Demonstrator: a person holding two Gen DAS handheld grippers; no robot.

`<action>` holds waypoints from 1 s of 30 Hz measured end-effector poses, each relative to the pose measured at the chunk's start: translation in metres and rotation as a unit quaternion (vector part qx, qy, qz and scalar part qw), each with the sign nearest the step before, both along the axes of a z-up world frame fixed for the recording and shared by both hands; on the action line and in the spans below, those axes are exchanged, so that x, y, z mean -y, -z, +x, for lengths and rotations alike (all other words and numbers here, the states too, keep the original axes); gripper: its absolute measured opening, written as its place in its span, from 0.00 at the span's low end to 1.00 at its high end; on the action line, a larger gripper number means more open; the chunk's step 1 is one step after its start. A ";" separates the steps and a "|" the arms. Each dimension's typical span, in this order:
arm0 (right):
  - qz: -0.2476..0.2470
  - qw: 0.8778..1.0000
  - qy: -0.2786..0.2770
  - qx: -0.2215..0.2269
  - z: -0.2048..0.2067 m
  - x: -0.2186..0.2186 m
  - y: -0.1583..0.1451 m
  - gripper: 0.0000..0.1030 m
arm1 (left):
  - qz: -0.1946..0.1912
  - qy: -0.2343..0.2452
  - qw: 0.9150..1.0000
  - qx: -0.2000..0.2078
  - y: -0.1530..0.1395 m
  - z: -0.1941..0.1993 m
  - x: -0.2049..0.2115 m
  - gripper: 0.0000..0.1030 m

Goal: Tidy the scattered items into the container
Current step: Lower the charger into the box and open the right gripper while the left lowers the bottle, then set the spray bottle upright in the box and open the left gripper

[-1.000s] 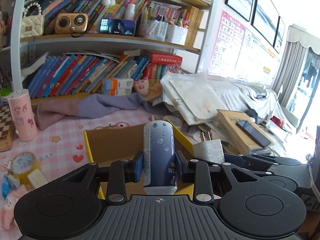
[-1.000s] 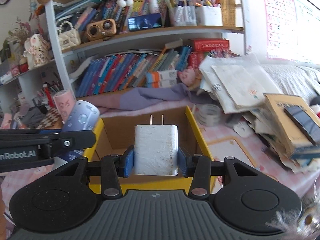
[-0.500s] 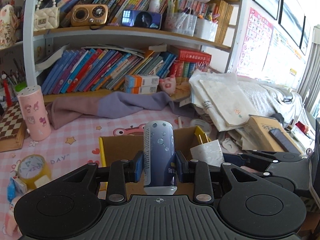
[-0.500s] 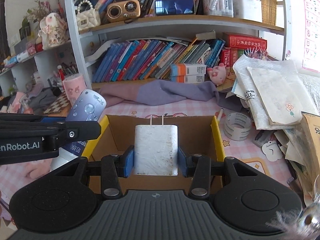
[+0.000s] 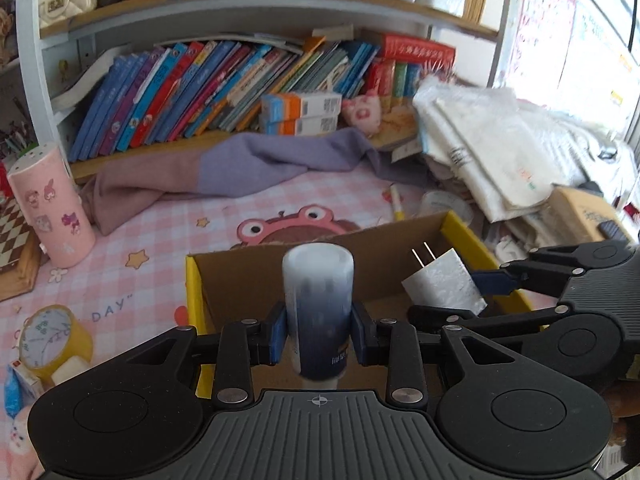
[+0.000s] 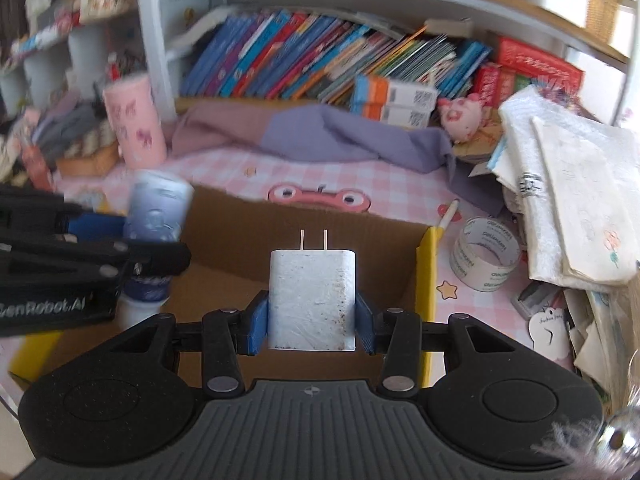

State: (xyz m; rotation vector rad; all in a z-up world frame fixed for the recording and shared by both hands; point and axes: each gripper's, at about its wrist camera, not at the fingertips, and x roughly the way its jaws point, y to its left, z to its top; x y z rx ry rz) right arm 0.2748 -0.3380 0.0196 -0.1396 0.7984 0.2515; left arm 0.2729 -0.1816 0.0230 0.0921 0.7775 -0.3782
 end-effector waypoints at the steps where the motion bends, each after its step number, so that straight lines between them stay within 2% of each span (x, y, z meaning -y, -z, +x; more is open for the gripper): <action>1: -0.009 1.000 -0.011 -0.008 0.004 -0.002 0.004 0.41 | 0.009 0.000 1.000 -0.005 0.004 0.004 0.002 0.30; 5: -0.053 0.997 -0.047 -0.036 0.020 -0.013 0.019 0.41 | 0.048 0.015 0.999 -0.020 0.015 0.011 0.013 0.30; 8: -0.076 0.994 -0.063 -0.056 0.026 -0.019 0.029 0.41 | 0.063 0.020 0.997 -0.030 0.022 0.012 0.017 0.30; 15: -0.095 0.989 -0.079 -0.078 0.029 -0.025 0.036 0.41 | 0.064 0.017 0.997 -0.049 0.030 0.017 0.015 0.30; 24: -0.098 0.990 -0.076 -0.068 0.028 -0.026 0.035 0.42 | 0.060 0.014 0.997 -0.037 0.026 0.014 0.014 0.31; 27: -0.096 0.992 -0.071 -0.050 0.025 -0.025 0.031 0.52 | 0.051 0.018 0.998 -0.017 0.018 0.009 0.012 0.37; 30: -0.104 0.992 -0.068 -0.035 0.021 -0.026 0.028 0.54 | 0.052 0.013 0.998 0.012 0.008 0.002 0.012 0.56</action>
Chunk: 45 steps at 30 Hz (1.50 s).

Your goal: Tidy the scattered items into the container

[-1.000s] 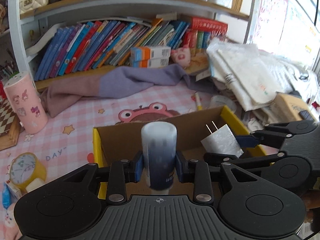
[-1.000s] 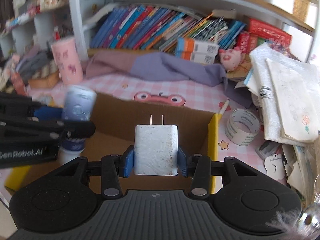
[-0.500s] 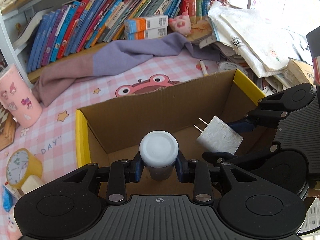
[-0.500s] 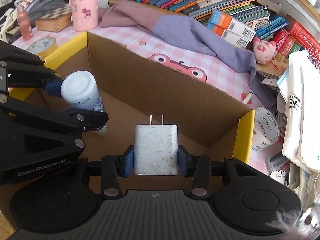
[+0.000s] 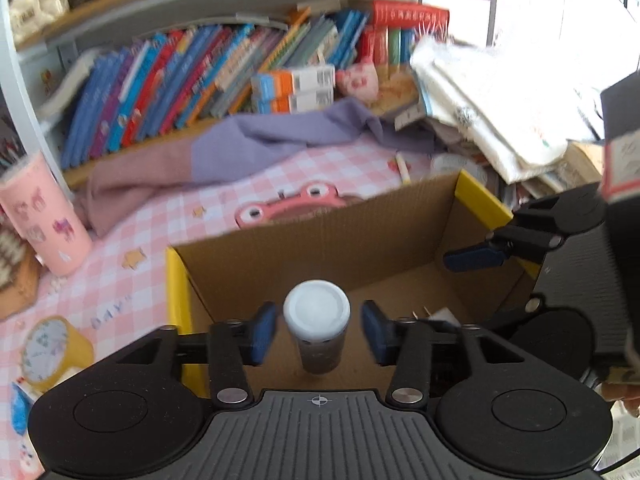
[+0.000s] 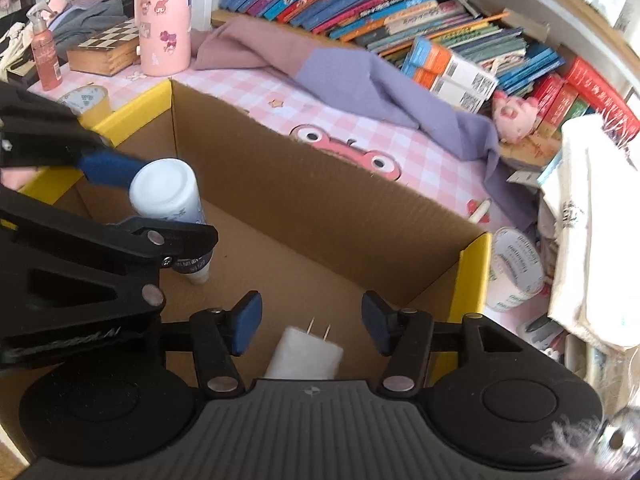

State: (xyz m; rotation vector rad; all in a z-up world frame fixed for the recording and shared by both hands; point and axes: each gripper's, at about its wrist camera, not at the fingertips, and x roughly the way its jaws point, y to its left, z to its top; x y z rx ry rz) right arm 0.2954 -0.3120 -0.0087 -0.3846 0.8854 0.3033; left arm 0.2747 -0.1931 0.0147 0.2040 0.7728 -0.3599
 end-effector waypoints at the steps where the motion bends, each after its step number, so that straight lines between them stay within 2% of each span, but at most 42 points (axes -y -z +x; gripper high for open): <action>1: 0.003 1.000 0.001 0.003 -0.002 0.000 -0.001 0.54 | 0.001 -0.002 1.000 0.010 -0.004 -0.003 -0.001 0.64; 7: 0.019 0.999 0.005 0.033 -0.017 0.007 -0.014 0.57 | 0.001 -0.024 0.998 0.057 -0.022 -0.025 -0.009 0.66; 11: 0.038 0.998 0.007 0.056 -0.028 0.010 -0.026 0.61 | -0.018 -0.049 0.997 0.052 -0.025 -0.039 -0.020 0.68; 15: 0.050 0.995 0.020 0.084 -0.041 0.010 -0.033 0.66 | -0.024 -0.064 0.996 0.056 -0.026 -0.052 -0.024 0.74; 17: 0.060 0.992 0.031 0.104 -0.050 0.010 -0.036 0.69 | -0.031 -0.073 0.995 0.063 -0.027 -0.061 -0.027 0.76; 22: 0.091 0.983 0.057 0.151 -0.073 0.013 -0.046 0.69 | -0.045 -0.097 0.990 0.090 -0.031 -0.083 -0.036 0.78; 26: 0.110 0.976 0.080 0.170 -0.090 0.013 -0.054 0.69 | -0.055 -0.106 0.989 0.091 -0.032 -0.096 -0.045 0.79; 34: 0.111 0.964 0.120 0.211 -0.133 0.001 -0.062 0.69 | -0.069 -0.092 0.989 0.096 -0.035 -0.126 -0.062 0.83; 45: 0.110 0.958 0.167 0.205 -0.186 -0.024 -0.057 0.70 | -0.081 -0.081 0.989 0.090 -0.031 -0.156 -0.094 0.86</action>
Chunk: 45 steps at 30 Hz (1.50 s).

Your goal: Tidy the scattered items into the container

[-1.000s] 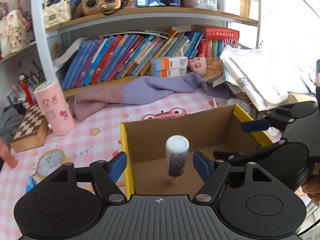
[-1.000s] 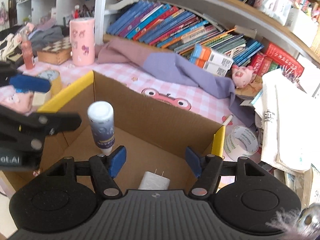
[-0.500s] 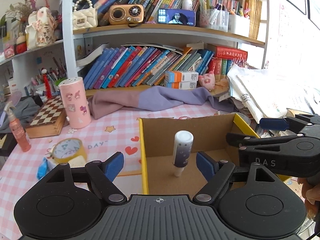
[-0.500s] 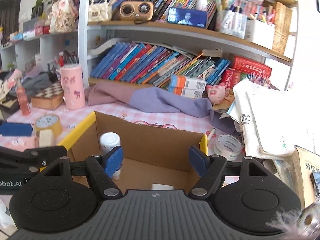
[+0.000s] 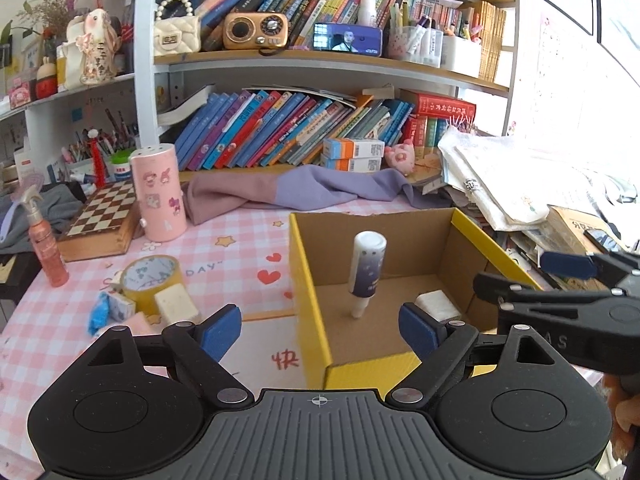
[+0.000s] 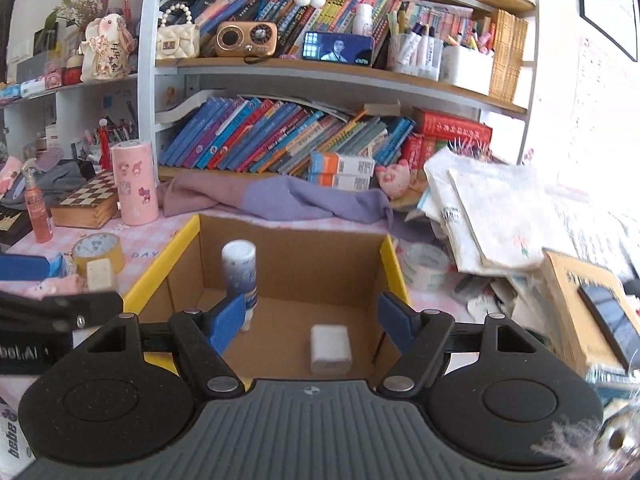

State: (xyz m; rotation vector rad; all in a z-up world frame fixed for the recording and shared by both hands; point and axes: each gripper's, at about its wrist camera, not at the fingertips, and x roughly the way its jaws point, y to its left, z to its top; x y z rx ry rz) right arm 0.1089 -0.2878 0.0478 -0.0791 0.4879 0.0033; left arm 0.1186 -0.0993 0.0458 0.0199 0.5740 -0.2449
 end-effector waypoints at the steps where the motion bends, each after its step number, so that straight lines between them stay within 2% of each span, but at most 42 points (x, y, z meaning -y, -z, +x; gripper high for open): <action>1: 0.001 1.000 0.005 0.000 -0.004 -0.003 0.001 0.70 | -0.001 0.000 1.000 -0.002 0.001 -0.002 -0.004 0.86; 6: 0.008 1.000 0.019 -0.005 -0.025 -0.020 0.004 0.70 | -0.007 0.003 1.000 -0.020 0.007 -0.017 -0.022 0.86; 14: 0.009 0.999 0.033 -0.007 -0.054 -0.045 0.007 0.70 | 0.004 0.004 1.000 -0.009 0.011 -0.040 -0.041 0.86; 22: 0.013 0.999 0.048 -0.014 -0.082 -0.068 0.013 0.70 | 0.010 0.010 1.000 -0.025 0.016 -0.056 -0.062 0.86; 32: 0.030 0.997 0.048 -0.043 -0.104 -0.099 0.024 0.75 | 0.027 0.019 0.998 -0.054 0.028 -0.075 -0.087 0.86; 45: 0.045 0.995 0.053 -0.076 -0.116 -0.131 0.036 0.75 | 0.028 0.000 0.997 -0.070 0.034 -0.092 -0.126 0.86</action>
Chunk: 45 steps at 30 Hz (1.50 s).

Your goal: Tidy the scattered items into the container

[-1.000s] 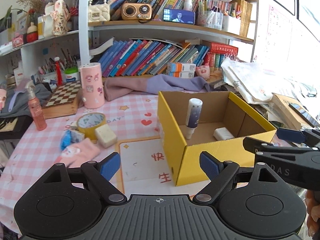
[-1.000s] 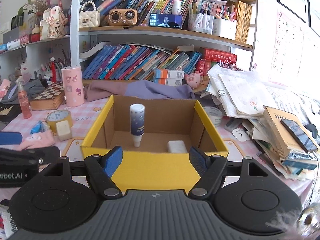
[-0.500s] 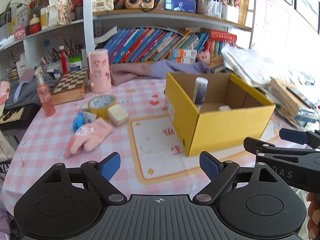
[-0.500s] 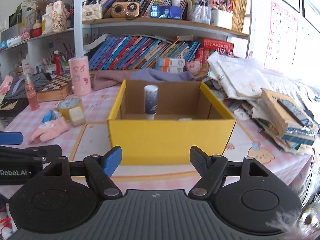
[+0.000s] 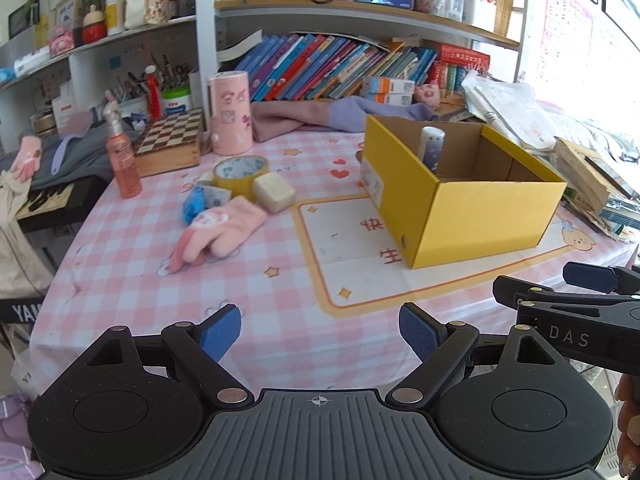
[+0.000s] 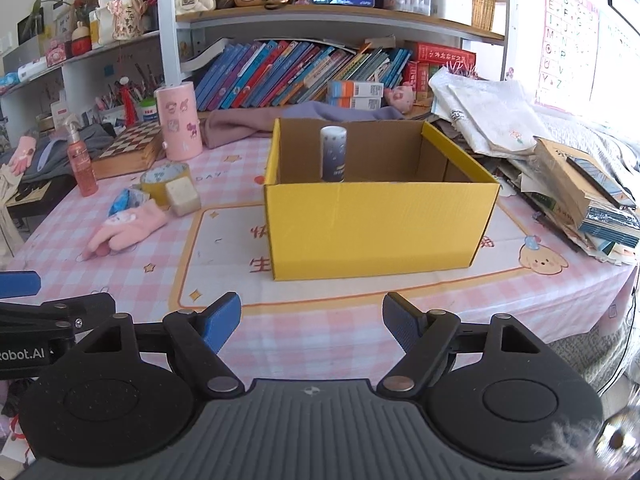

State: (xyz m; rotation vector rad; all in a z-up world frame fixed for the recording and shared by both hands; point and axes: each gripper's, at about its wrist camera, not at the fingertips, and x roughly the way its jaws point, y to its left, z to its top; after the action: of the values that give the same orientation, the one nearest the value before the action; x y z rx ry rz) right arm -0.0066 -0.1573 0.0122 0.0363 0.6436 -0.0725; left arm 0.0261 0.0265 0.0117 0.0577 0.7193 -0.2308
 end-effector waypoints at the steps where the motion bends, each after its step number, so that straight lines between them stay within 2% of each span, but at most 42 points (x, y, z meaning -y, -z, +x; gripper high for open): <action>1: -0.001 1.000 -0.002 -0.001 0.000 -0.003 0.000 0.75 | 0.001 0.000 1.000 -0.002 0.001 -0.001 -0.002 0.86; 7: -0.005 1.000 -0.017 -0.010 0.002 -0.019 0.003 0.75 | 0.007 0.000 1.000 -0.002 0.001 -0.007 -0.014 0.86; 17: -0.007 0.998 -0.051 -0.024 0.010 -0.044 0.007 0.75 | 0.003 -0.034 0.999 -0.004 0.003 -0.007 -0.042 0.86; 33: -0.006 0.995 -0.094 -0.038 0.019 -0.078 0.011 0.75 | 0.021 -0.069 0.997 -0.011 0.009 -0.008 -0.071 0.86; 45: -0.006 0.992 -0.123 -0.040 0.022 -0.097 0.009 0.74 | 0.018 -0.077 0.997 0.005 0.004 -0.013 -0.085 0.86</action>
State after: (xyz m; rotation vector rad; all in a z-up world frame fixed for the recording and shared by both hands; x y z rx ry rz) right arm 0.0158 -0.0607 0.0036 -0.0582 0.7234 0.1610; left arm 0.0131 0.1113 0.0081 0.0383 0.7145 -0.0700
